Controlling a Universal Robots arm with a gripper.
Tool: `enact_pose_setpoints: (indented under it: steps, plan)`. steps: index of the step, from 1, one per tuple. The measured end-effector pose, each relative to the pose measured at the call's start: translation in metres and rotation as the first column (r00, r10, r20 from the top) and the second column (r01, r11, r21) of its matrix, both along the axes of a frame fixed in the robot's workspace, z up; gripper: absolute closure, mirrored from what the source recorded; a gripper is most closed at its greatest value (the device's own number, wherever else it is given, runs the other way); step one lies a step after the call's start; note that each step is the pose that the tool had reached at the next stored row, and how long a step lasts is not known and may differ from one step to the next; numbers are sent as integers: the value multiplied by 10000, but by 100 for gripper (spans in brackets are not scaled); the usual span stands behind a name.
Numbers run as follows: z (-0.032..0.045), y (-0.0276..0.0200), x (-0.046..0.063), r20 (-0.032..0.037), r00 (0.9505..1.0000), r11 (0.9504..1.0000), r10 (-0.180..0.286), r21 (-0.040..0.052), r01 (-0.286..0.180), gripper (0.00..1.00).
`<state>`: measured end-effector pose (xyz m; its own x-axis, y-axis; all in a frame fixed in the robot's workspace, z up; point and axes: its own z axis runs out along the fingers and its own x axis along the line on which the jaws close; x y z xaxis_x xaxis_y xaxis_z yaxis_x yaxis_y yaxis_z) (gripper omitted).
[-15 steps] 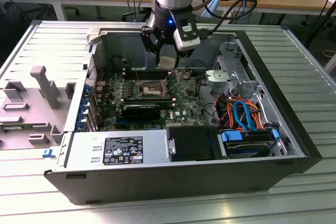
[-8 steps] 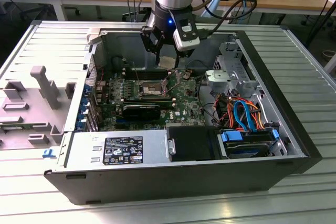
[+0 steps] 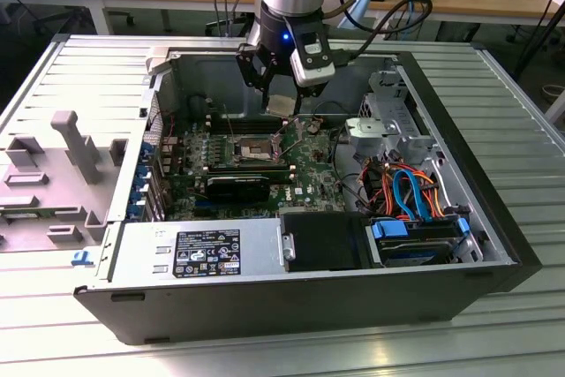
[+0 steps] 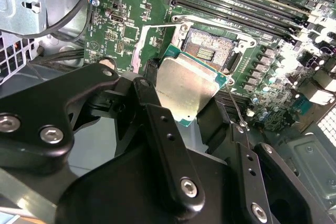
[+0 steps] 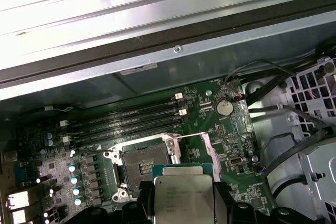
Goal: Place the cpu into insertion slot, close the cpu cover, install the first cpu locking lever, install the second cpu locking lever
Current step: 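Place the cpu into insertion slot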
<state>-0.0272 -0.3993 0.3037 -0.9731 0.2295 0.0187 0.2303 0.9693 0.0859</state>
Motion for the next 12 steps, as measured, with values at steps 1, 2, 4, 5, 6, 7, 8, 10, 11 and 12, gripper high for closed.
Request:
enact_pose_setpoints:
  steps: [1,2,4,5,6,7,8,10,11,12]
  plan:
    - [0,0,0,0,10000,10000,-24,0,24,45]
    - [-1,0,0,0,10000,10000,-52,0,52,45]
    - [-1,0,0,0,10000,10000,-95,-1,95,45]
    - [-2,0,0,0,9999,9999,-125,0,125,45]
    - [-3,0,0,0,9999,9999,-146,0,146,45]
    - [-3,0,0,0,9999,9999,-172,0,172,45]
    - [-4,0,0,0,9998,9998,-205,0,205,45]
    - [-4,0,0,0,9997,9997,-241,0,241,45]
    - [-5,0,0,0,9996,9996,-272,0,272,45]
    - [-5,0,0,0,9996,9996,-288,0,288,45]
